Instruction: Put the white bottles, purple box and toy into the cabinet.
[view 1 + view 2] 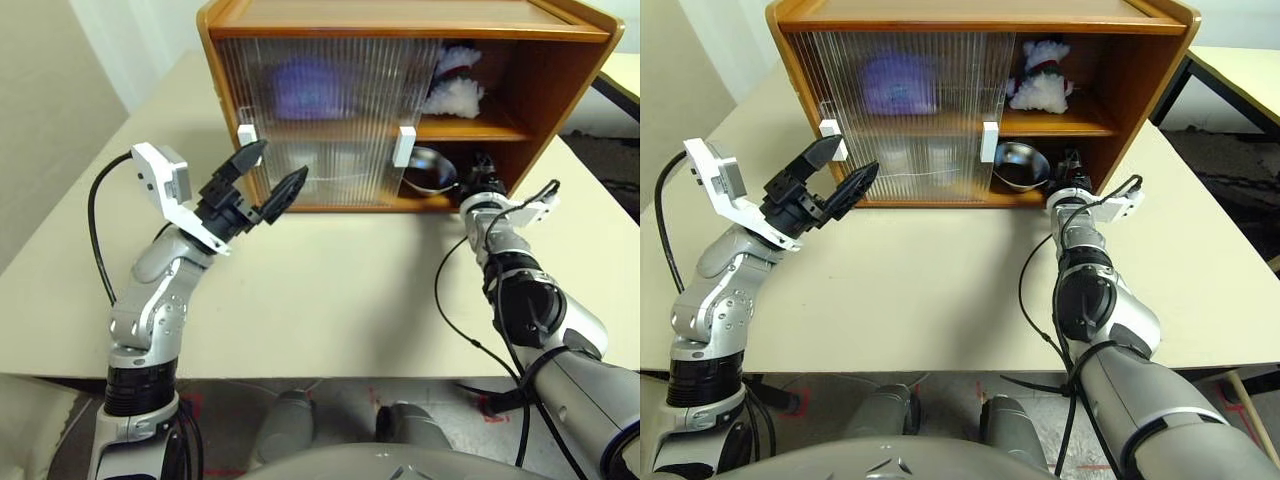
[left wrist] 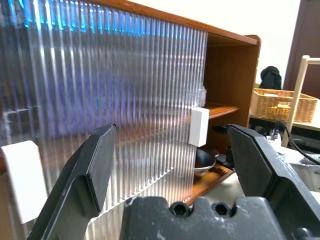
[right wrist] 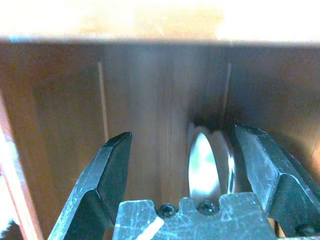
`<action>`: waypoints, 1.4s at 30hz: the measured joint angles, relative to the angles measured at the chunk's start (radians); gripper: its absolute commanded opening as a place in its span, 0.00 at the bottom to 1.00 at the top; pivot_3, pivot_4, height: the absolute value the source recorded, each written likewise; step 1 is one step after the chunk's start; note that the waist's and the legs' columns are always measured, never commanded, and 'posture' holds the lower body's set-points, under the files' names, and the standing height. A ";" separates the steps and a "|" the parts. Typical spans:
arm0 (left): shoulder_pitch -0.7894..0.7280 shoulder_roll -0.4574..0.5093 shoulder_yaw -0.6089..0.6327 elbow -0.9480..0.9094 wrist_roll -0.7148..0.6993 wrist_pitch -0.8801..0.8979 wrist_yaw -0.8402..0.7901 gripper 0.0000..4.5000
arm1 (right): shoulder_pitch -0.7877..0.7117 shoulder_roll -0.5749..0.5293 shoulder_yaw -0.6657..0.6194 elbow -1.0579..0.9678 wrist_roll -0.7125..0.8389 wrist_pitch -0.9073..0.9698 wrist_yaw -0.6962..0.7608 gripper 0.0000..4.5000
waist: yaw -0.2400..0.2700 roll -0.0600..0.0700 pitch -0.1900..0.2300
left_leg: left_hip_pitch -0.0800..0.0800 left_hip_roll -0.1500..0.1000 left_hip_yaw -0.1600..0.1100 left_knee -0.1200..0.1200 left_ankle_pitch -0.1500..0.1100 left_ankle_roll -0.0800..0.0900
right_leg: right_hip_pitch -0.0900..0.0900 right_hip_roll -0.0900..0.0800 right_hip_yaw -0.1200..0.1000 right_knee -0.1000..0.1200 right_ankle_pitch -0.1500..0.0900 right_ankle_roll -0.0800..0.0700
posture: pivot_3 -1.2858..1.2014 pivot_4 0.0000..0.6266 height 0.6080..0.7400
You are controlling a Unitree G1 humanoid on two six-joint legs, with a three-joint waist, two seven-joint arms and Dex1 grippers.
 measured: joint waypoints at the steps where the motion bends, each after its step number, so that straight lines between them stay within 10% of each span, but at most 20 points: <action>1: 0.000 -0.003 -0.002 0.005 0.000 -0.001 0.000 1.00 | 0.004 -0.001 0.000 -0.008 0.001 0.000 -0.002 0.99 | -0.001 0.000 0.000 | 0.000 0.000 0.000 0.000 0.000 0.000 | 0.000 0.000 0.000 0.000 0.000 0.000 | 0.60 0.00 1.00; 15: -0.068 -0.024 -0.032 0.084 0.002 -0.030 -0.043 1.00 | 0.168 0.073 0.015 -0.292 0.036 0.127 -0.087 0.99 | -0.051 0.001 -0.001 | 0.000 0.000 0.000 0.001 0.000 0.000 | 0.000 0.000 0.000 0.002 0.000 0.000 | 0.56 0.00 1.00; 21: -0.085 -0.025 -0.043 0.127 0.002 -0.040 -0.068 1.00 | 0.438 0.131 0.249 -0.740 0.023 0.400 -0.051 0.99 | -0.075 0.003 -0.002 | 0.000 0.000 0.000 0.001 0.000 0.000 | -0.001 -0.001 0.001 0.004 0.000 0.000 | 0.56 0.00 1.00; 34: -0.119 -0.036 -0.047 0.177 0.007 -0.070 -0.099 1.00 | 0.736 -0.101 0.816 -1.323 -0.457 0.291 0.164 0.02 | -0.133 0.003 -0.003 | 0.004 -0.001 0.000 0.003 0.000 0.000 | 0.000 0.002 0.002 0.006 -0.004 0.002 | 0.54 0.00 1.00; 42: -0.119 -0.039 -0.045 0.196 0.010 -0.078 -0.105 1.00 | 0.606 -0.001 0.981 -1.332 -0.673 0.192 0.092 0.01 | -0.127 0.001 -0.004 | 0.006 0.000 -0.001 0.003 0.002 0.000 | 0.000 0.003 0.002 0.009 -0.003 0.000 | 0.55 0.00 1.00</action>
